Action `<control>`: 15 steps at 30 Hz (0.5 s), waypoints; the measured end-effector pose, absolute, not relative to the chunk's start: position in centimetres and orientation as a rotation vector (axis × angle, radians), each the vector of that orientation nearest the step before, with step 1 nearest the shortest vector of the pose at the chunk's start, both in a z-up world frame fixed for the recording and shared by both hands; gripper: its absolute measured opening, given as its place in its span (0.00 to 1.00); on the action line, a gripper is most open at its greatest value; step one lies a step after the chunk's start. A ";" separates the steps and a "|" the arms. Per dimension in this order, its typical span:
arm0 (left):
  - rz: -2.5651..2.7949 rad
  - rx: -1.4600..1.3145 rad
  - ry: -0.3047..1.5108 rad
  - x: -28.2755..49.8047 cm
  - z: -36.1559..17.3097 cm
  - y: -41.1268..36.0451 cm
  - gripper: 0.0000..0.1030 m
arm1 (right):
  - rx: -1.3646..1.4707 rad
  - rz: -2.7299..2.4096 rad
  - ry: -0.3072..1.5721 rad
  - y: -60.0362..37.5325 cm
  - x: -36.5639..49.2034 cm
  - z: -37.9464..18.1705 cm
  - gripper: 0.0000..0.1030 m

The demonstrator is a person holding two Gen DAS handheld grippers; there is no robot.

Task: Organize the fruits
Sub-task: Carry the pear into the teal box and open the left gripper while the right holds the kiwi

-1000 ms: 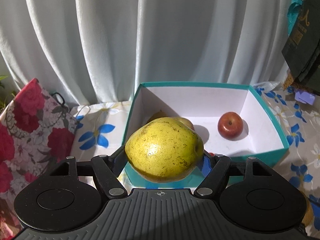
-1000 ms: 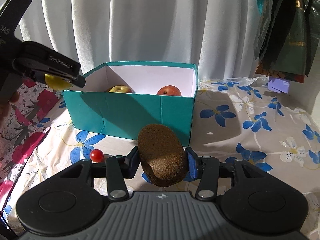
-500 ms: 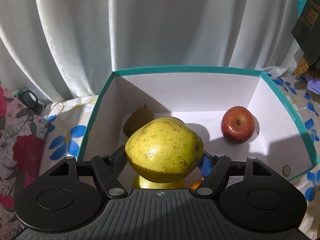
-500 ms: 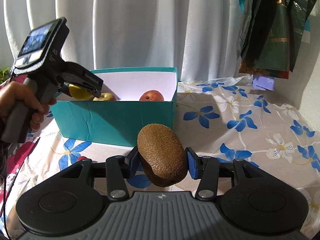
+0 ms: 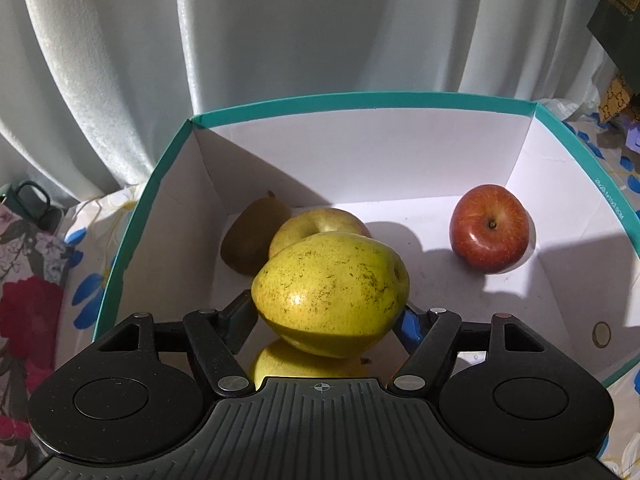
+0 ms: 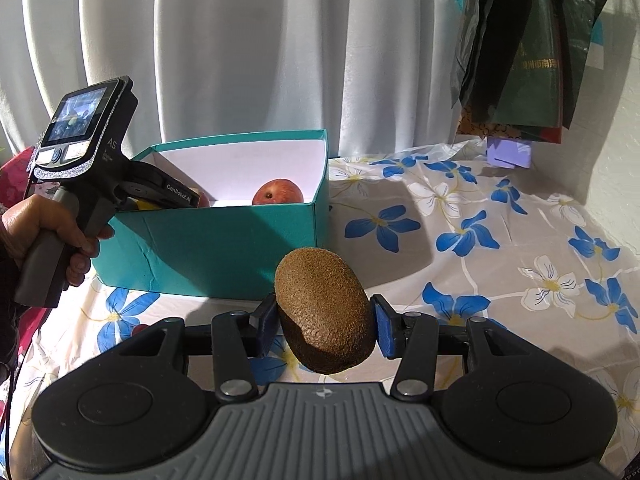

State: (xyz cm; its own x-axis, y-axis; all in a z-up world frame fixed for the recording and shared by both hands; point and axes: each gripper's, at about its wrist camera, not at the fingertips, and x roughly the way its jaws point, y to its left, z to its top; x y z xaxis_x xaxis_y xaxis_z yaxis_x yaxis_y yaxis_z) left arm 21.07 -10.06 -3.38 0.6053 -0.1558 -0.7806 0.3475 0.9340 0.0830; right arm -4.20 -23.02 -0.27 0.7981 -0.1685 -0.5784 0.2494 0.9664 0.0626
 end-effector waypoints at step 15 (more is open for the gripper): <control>-0.413 0.189 0.844 19.9 -2.5 -10.8 0.92 | 0.138 -0.240 0.604 -23.1 -4.1 -0.1 0.46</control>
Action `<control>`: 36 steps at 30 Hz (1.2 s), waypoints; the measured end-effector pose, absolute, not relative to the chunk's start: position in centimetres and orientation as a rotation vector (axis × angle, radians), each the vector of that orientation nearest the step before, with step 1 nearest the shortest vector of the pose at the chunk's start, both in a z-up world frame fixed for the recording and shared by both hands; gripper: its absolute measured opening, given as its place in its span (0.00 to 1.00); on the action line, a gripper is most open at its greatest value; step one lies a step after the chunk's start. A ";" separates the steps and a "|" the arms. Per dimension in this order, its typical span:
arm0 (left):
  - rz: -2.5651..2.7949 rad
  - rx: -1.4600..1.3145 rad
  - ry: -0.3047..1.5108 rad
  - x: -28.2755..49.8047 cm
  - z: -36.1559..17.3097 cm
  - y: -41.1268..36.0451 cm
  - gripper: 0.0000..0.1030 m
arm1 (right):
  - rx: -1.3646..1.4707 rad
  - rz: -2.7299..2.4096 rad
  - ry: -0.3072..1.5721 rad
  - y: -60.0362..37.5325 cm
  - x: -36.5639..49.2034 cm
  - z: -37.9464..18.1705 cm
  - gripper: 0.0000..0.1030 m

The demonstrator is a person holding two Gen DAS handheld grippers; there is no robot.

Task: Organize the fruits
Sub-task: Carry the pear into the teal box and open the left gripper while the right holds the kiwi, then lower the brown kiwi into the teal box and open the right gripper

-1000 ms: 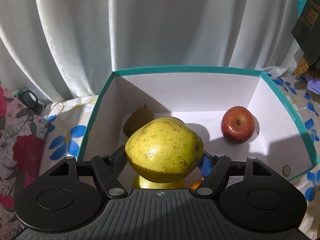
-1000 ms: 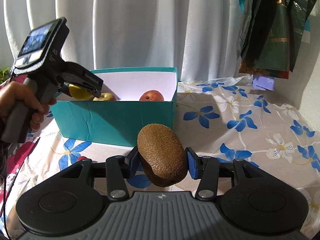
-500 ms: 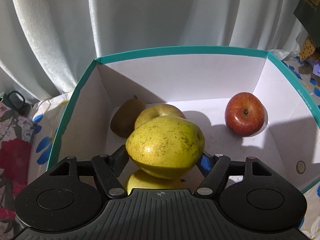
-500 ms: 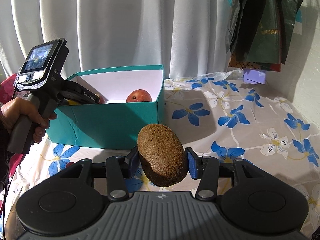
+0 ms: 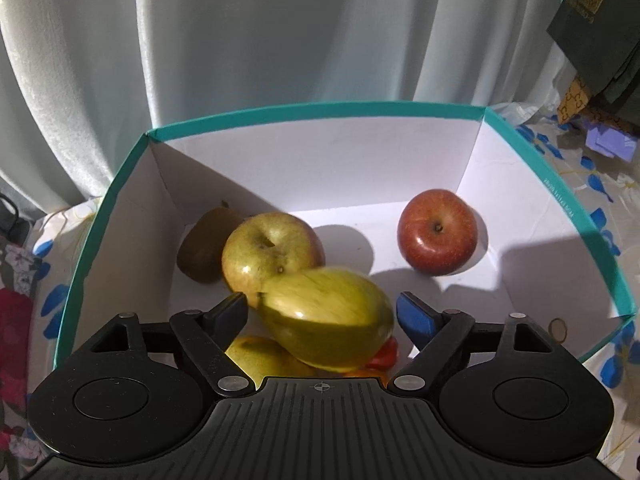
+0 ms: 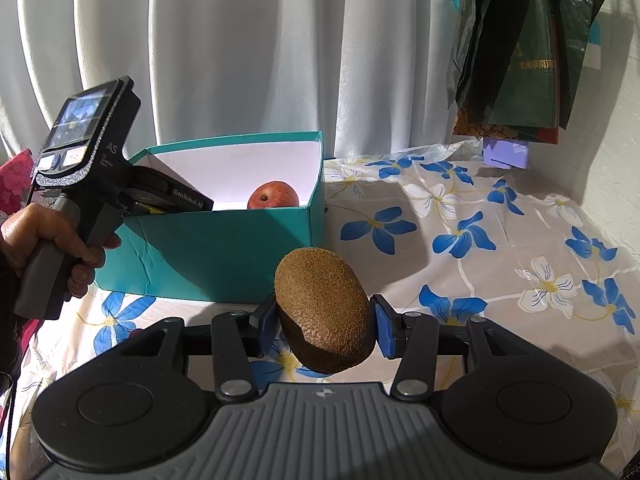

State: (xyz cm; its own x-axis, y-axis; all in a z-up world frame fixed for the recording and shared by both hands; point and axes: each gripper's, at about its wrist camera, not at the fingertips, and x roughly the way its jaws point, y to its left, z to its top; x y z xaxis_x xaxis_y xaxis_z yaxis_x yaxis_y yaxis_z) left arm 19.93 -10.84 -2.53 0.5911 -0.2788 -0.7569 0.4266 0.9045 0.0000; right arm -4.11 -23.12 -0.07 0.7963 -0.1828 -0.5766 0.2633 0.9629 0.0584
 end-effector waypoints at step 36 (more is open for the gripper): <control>-0.156 0.005 0.826 8.3 1.1 -0.3 0.98 | 0.019 -0.133 0.519 -20.1 -2.4 2.8 0.46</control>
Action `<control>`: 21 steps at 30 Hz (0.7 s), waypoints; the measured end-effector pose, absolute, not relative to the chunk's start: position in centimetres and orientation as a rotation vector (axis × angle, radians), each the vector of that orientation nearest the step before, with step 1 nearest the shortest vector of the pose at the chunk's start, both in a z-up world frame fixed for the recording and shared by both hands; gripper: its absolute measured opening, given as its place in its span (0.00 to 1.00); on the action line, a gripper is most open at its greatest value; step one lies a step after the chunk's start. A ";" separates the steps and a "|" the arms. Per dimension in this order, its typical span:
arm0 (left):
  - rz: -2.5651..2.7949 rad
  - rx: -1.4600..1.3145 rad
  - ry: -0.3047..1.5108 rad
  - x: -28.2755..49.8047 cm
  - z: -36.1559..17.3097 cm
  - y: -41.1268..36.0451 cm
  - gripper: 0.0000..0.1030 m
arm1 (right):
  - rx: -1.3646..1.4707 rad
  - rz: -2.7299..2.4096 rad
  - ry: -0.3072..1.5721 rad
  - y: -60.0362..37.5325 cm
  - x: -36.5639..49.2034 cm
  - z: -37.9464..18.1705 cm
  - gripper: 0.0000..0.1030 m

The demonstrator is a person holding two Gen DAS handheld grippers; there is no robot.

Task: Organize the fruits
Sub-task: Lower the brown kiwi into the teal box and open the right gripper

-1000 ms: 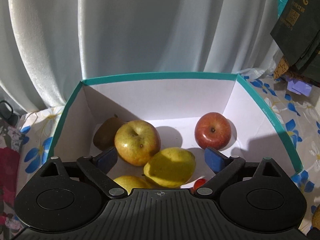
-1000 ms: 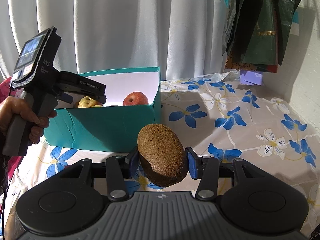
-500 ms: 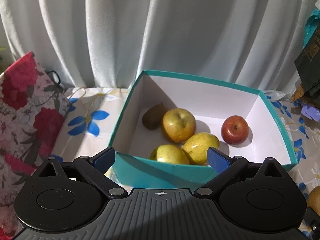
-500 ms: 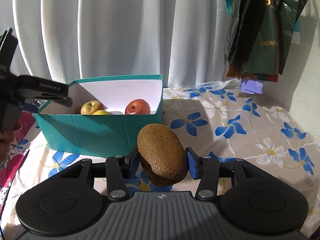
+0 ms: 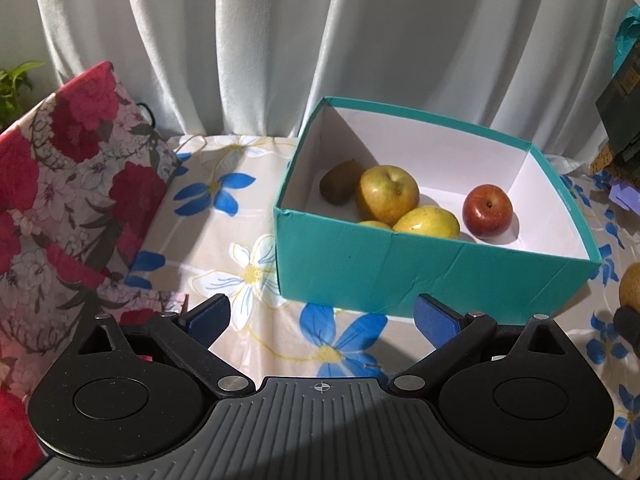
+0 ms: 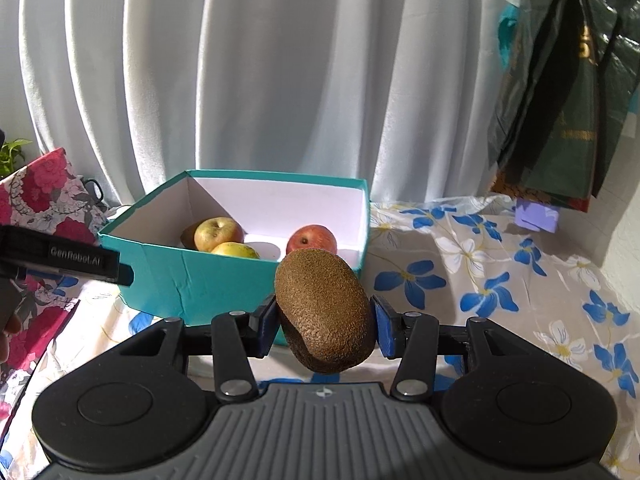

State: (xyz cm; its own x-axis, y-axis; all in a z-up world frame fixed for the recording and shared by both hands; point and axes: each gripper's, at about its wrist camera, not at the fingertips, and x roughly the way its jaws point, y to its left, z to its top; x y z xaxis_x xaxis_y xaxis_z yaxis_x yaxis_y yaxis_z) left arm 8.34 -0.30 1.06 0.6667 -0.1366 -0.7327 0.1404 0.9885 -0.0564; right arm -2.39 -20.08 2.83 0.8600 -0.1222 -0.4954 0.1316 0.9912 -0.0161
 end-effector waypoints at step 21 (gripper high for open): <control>-0.072 -0.030 0.863 5.0 0.0 3.6 0.98 | -0.076 -0.075 0.472 -19.1 5.7 3.8 0.46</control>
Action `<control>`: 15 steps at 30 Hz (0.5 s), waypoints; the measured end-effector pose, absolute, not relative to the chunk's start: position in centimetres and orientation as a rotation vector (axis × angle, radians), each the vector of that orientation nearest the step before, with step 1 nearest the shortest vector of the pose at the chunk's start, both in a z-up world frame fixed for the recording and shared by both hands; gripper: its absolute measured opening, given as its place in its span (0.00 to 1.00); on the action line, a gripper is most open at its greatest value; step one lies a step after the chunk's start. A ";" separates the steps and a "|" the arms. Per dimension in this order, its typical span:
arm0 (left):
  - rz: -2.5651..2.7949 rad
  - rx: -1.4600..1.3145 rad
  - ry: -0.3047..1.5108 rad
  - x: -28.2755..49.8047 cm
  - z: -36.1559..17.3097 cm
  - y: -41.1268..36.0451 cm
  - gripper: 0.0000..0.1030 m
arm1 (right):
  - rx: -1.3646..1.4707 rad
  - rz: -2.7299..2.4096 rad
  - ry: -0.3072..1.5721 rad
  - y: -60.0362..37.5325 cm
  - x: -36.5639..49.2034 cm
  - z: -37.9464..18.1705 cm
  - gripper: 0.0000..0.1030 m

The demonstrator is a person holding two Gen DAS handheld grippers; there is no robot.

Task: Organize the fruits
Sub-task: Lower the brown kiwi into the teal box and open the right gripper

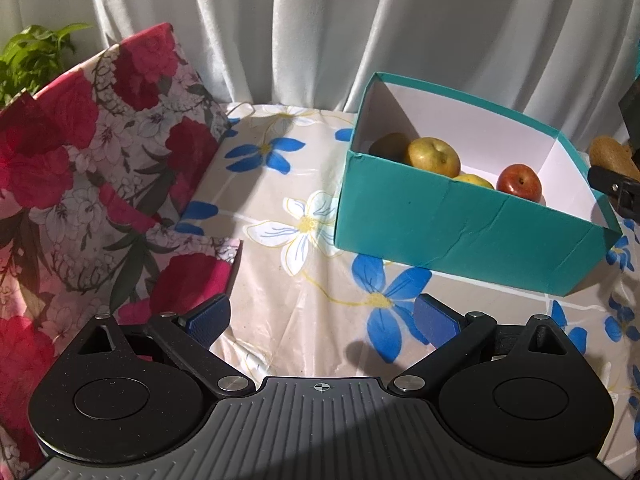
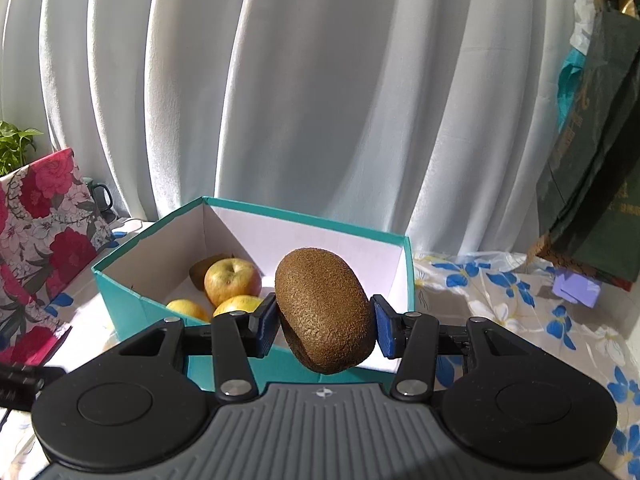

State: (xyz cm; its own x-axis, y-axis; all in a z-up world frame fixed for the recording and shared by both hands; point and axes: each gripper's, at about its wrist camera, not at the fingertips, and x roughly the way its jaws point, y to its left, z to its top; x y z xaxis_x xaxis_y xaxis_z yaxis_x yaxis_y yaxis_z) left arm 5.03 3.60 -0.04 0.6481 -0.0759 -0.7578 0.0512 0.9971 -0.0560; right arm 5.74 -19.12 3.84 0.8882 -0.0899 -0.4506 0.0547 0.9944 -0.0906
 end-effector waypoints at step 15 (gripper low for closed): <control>0.000 -0.026 0.899 3.4 -0.9 5.7 0.98 | -0.084 -0.080 0.578 -19.8 11.7 0.1 0.46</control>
